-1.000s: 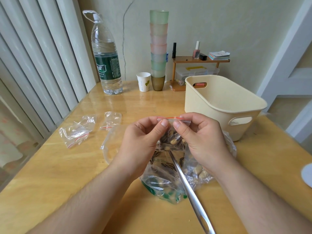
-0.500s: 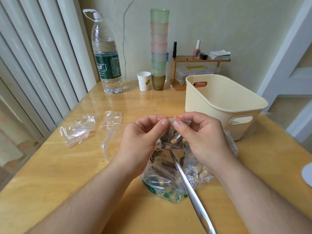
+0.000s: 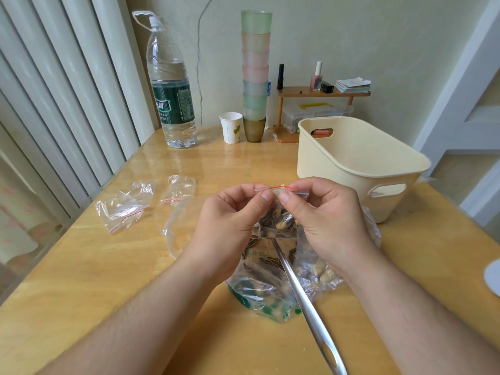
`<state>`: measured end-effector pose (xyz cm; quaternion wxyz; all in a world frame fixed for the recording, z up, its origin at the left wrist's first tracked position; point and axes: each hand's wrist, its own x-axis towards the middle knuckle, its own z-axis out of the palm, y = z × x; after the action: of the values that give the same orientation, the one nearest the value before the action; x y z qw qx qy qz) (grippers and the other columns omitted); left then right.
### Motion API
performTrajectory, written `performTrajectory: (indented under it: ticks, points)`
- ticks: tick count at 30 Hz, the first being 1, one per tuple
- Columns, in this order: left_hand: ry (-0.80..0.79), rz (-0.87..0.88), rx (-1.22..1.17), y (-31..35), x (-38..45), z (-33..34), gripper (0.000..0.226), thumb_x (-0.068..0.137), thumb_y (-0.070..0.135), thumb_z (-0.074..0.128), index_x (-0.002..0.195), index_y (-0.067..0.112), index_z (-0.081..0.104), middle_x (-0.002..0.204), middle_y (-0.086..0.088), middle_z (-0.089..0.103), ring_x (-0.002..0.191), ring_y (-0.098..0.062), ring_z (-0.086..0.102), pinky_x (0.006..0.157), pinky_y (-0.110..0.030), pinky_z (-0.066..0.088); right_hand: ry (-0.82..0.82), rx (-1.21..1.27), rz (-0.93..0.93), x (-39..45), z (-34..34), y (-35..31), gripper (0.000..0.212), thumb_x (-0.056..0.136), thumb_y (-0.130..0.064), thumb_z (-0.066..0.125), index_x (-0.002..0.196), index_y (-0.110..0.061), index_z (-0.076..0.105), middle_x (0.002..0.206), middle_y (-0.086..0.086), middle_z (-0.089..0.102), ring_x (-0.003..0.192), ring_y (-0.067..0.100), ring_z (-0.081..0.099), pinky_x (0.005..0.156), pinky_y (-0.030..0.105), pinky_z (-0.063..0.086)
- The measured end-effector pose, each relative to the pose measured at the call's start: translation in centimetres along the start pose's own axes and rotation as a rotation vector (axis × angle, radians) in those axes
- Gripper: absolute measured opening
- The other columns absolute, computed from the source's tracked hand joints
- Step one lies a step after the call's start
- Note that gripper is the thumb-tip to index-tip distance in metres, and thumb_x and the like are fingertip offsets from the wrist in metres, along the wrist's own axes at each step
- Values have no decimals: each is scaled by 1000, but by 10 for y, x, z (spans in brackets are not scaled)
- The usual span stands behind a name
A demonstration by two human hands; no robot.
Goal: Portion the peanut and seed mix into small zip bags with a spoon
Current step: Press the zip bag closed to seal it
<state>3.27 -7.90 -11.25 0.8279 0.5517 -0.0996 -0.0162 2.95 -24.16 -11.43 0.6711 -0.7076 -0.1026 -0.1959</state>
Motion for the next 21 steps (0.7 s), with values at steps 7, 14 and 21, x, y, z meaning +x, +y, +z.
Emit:
performTrajectory:
  ticks: [7, 14, 21]
  points:
    - [4, 24, 20, 1, -3, 4, 15, 83, 18, 73, 92, 6, 73, 80, -4, 76, 75, -10, 71, 70, -17, 55, -14, 47, 16, 1, 1, 0, 12, 87, -14, 82, 85, -24, 76, 81, -3, 76, 78, 11, 69, 76, 26, 56]
    - [20, 58, 32, 4, -3, 2, 15, 81, 19, 74, 91, 7, 74, 84, -6, 78, 81, -13, 74, 77, -21, 57, -36, 71, 59, 0, 1, 0, 11, 81, -31, 81, 89, -37, 79, 91, 7, 79, 87, 24, 74, 87, 41, 61]
    - [15, 77, 72, 3, -3, 0, 17, 82, 18, 76, 93, 6, 76, 95, -16, 79, 90, -22, 75, 84, -28, 59, -82, 37, 9, 1, 0, 0, 9, 82, -27, 79, 91, -28, 80, 97, 4, 80, 94, 19, 76, 89, 37, 60]
